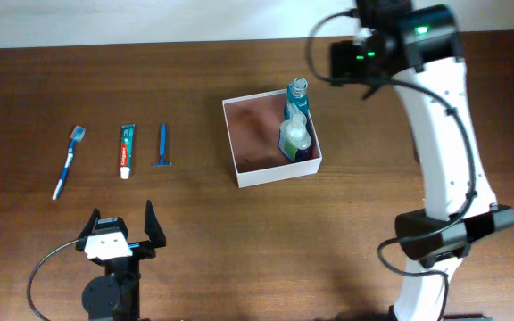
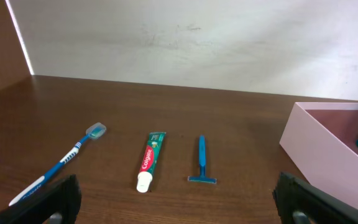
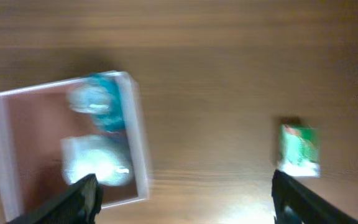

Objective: Pack container
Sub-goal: 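Move the right gripper over the green Dettol soap pack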

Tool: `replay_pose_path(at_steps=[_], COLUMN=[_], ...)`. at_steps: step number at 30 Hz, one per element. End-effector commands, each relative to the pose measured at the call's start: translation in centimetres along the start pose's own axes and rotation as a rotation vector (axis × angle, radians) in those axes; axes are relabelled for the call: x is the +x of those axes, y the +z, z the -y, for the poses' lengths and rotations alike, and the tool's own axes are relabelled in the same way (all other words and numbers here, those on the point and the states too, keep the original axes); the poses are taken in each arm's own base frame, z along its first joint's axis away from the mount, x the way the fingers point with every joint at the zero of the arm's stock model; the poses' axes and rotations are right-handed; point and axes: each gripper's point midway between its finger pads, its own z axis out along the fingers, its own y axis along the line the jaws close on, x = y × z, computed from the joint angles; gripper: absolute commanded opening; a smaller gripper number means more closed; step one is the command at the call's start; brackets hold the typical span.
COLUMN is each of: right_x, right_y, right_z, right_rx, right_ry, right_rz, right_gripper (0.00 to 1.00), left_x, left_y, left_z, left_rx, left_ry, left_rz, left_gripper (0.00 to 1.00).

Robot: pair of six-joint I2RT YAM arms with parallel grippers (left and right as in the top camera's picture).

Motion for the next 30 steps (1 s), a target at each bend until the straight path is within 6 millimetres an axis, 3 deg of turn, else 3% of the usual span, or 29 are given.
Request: replay_pose_path(at_steps=[1,9,11,13,18,21,25,30], right_x=[0.6,4.0,4.9,5.7,7.9,8.8,9.4,9.9], right_y=[-1.0,0.2,0.8,2.0,5.9,9.2,11.6,14.2], right_z=[7.5,18.5,20.1,20.4,18.6,18.6,19.5,20.1], right_rx=[0.166,0.193,0.183,0.109,-0.102,-0.102,-0.056,-0.046], right_ry=[0.098,0.372,0.397,0.355,0.242,0.235,0.217,0.069], right_rz=[-0.022,-0.152,-0.185,-0.229,-0.33,-0.352,-0.35,-0.339], right_gripper=[0.85,0.95,0.96,0.97,0.97,0.97,0.97,0.97], left_x=[0.2,0.2,0.2,0.2,0.2,0.2,0.2,0.2], left_y=[0.0,0.0,0.0,0.0,0.0,0.0,0.0,0.0], left_z=[-0.1,-0.1,-0.1,-0.1,-0.1,-0.1,-0.1,-0.1], left_rx=[-0.007,-0.006,-0.007,-0.006,-0.006,-0.007,-0.006,-0.007], left_ry=[-0.01,-0.01,-0.01,-0.01,-0.01,-0.01,-0.01,-0.01], left_rz=[0.001,0.001,0.001,0.001,0.001,0.001,0.001,0.001], left_gripper=[0.99,0.99,1.0,1.0,0.99,0.99,0.99,0.99])
